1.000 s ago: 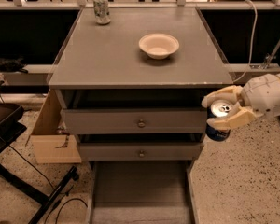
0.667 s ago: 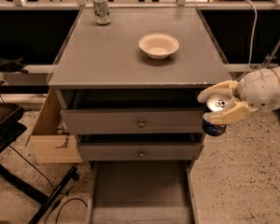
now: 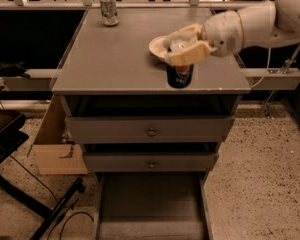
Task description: Pick pepsi can from bottom drawer and place on counter
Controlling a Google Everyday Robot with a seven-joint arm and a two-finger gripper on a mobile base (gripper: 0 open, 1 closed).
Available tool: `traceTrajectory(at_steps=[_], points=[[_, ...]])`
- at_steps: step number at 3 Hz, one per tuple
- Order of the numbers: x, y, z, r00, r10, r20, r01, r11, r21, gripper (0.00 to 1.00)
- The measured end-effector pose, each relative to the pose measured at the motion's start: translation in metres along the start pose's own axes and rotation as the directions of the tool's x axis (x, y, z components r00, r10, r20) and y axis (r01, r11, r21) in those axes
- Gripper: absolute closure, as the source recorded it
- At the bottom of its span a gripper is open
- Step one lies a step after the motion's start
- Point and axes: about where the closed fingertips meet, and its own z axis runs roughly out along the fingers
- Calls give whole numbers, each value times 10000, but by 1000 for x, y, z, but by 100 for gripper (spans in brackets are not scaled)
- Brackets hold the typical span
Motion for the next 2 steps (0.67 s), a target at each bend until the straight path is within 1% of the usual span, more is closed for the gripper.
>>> traceTrajectory(at_steps=[1, 2], points=[[-49, -37, 35, 9996, 127, 264, -124, 9998, -124, 100], [-76, -70, 85, 9937, 398, 1044, -322, 9968, -736, 100]])
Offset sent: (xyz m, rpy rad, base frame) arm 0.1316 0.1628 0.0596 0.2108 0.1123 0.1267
